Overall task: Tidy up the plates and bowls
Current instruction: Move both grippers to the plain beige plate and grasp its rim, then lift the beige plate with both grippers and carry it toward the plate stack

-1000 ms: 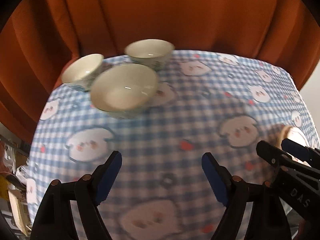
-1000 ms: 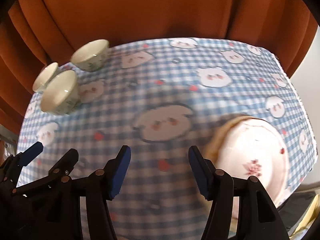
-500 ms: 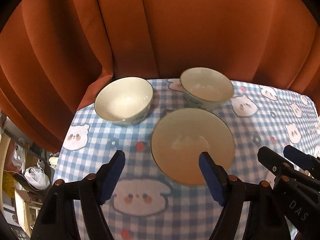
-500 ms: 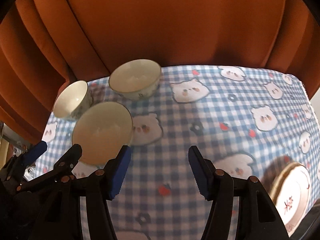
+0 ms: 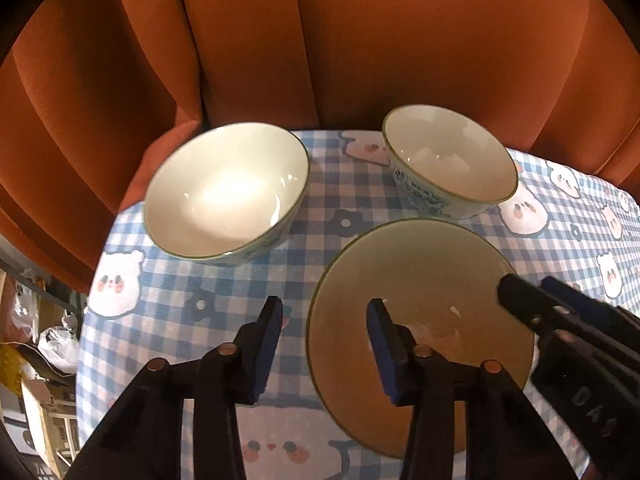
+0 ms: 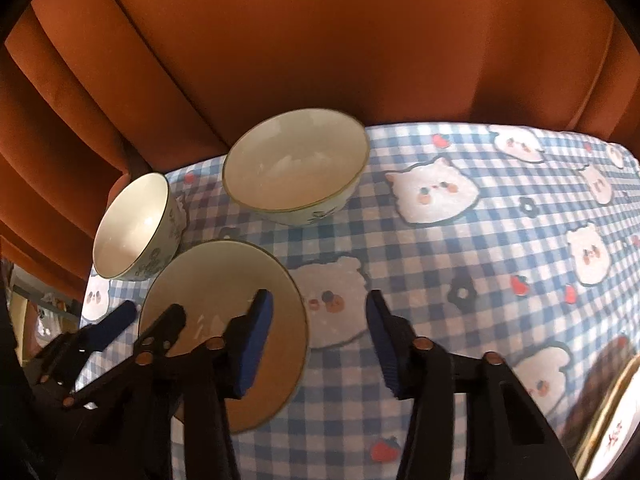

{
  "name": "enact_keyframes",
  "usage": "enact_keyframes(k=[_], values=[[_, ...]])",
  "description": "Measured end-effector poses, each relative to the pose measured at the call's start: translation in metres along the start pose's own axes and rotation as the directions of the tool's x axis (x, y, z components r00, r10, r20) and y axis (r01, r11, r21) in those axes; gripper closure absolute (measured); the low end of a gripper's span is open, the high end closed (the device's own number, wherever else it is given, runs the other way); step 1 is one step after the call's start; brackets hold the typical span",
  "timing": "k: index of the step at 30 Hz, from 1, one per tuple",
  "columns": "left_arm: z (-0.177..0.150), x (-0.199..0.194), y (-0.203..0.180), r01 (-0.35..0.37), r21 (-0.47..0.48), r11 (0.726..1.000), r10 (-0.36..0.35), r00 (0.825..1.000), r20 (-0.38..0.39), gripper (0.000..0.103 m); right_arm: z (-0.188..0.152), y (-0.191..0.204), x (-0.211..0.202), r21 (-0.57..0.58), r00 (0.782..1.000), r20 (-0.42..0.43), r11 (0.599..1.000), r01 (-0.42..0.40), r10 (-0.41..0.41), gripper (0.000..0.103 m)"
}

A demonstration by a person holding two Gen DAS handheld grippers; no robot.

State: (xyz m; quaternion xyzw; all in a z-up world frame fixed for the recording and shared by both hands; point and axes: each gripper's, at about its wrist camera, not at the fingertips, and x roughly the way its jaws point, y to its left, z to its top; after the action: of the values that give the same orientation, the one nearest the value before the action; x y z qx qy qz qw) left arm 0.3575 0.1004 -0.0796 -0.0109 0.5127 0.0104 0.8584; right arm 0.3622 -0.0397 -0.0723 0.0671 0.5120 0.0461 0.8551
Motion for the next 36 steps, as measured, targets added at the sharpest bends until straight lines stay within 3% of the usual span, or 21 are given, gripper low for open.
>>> enact_keyframes(k=[2, 4, 7, 8, 19, 36], values=[[0.000, 0.005, 0.000, 0.002, -0.004, 1.000, -0.002, 1.000, -0.003, 0.063, 0.001, 0.001, 0.010, -0.004, 1.000, -0.024, 1.000, -0.008, 0.008, 0.064], [0.001, 0.009, -0.001, 0.012, -0.002, 1.000, -0.012, 1.000, -0.014, 0.069, 0.000, 0.002, 0.018, -0.009, 0.999, -0.037, 1.000, -0.003, 0.003, 0.078], [0.004, 0.016, 0.001, 0.019, -0.004, 1.000, -0.019, 0.999, -0.041, 0.079, 0.001, 0.004, 0.025, -0.011, 0.999, -0.049, 1.000, -0.018, 0.017, 0.085], [0.006, 0.017, 0.002, 0.027, -0.007, 1.000, -0.028, 0.998, -0.051, 0.084, 0.001, 0.006, 0.026, -0.018, 0.999, -0.047, 1.000, -0.017, 0.016, 0.085], [0.004, 0.011, -0.003, 0.049, 0.026, 0.998, -0.048, 0.998, -0.048, 0.085, -0.004, 0.009, 0.023, -0.055, 0.997, -0.078, 0.998, 0.001, -0.006, 0.086], [-0.029, -0.051, -0.030, 0.108, 0.072, 0.992, -0.108, 0.994, -0.002, 0.085, -0.040, -0.014, -0.043, -0.017, 0.997, -0.047, 0.998, 0.060, -0.060, 0.086]])
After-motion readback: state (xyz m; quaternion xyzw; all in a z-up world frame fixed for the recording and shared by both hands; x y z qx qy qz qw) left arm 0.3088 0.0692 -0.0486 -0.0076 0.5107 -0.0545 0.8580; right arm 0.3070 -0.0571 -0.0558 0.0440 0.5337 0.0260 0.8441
